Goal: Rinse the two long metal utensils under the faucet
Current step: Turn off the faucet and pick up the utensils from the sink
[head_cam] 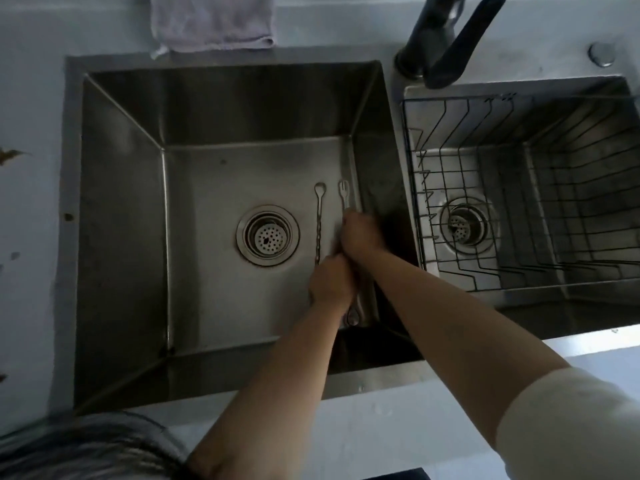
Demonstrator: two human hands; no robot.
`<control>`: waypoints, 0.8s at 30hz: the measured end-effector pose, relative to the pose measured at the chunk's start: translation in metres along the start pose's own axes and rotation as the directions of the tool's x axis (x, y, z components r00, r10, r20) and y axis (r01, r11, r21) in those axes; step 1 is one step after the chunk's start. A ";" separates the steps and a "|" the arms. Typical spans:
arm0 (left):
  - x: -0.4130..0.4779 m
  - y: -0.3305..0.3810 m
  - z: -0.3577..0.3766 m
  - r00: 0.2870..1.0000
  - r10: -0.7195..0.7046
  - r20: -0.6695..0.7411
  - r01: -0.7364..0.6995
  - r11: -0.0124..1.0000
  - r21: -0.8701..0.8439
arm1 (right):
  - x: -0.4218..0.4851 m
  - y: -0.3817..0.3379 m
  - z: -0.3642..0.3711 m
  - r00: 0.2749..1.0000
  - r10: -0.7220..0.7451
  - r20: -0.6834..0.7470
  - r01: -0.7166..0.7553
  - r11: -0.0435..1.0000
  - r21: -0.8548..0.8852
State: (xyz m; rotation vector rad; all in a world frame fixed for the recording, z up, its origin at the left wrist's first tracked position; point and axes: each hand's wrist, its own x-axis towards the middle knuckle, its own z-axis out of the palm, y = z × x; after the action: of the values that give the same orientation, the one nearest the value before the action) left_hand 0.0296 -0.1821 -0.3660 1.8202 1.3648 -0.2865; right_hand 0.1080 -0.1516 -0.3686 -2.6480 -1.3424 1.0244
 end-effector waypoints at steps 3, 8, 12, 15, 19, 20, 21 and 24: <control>0.005 -0.001 0.007 0.999 -0.022 0.036 0.022 1.000 0.011 | 0.004 0.001 0.011 0.998 0.054 -0.037 -0.054 0.998 -0.016; 0.011 0.000 0.008 0.996 -0.055 0.067 0.060 0.996 -0.071 | 0.007 -0.002 0.013 0.990 0.126 -0.062 -0.124 0.992 0.039; 0.012 0.002 0.008 0.995 -0.081 0.050 0.086 0.990 -0.114 | 0.008 -0.002 0.012 0.978 0.197 -0.068 -0.190 0.977 0.101; 0.011 0.000 0.005 0.996 -0.067 0.066 0.074 0.991 -0.112 | 0.004 -0.003 0.010 0.977 0.209 -0.050 -0.200 0.968 0.149; 0.003 -0.003 -0.014 0.997 -0.064 0.032 0.067 0.993 -0.096 | -0.005 -0.015 -0.001 0.984 0.176 -0.038 -0.164 0.962 0.216; 0.000 -0.004 -0.021 0.997 -0.072 0.016 0.073 0.993 -0.090 | -0.007 -0.019 -0.006 0.985 0.167 -0.030 -0.156 0.960 0.234; -0.002 -0.004 -0.029 0.997 -0.080 0.004 0.080 0.993 -0.083 | -0.010 -0.022 -0.013 0.987 0.157 -0.027 -0.146 0.956 0.254; -0.006 -0.005 -0.055 0.998 -0.064 -0.008 0.063 0.997 -0.054 | -0.020 -0.034 -0.035 0.990 0.126 -0.056 -0.102 0.942 0.318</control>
State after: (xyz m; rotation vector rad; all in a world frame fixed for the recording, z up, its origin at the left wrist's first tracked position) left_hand 0.0071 -0.1457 -0.3300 1.7385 1.4259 -0.2714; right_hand 0.0948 -0.1349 -0.3204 -2.5166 -0.9292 1.0371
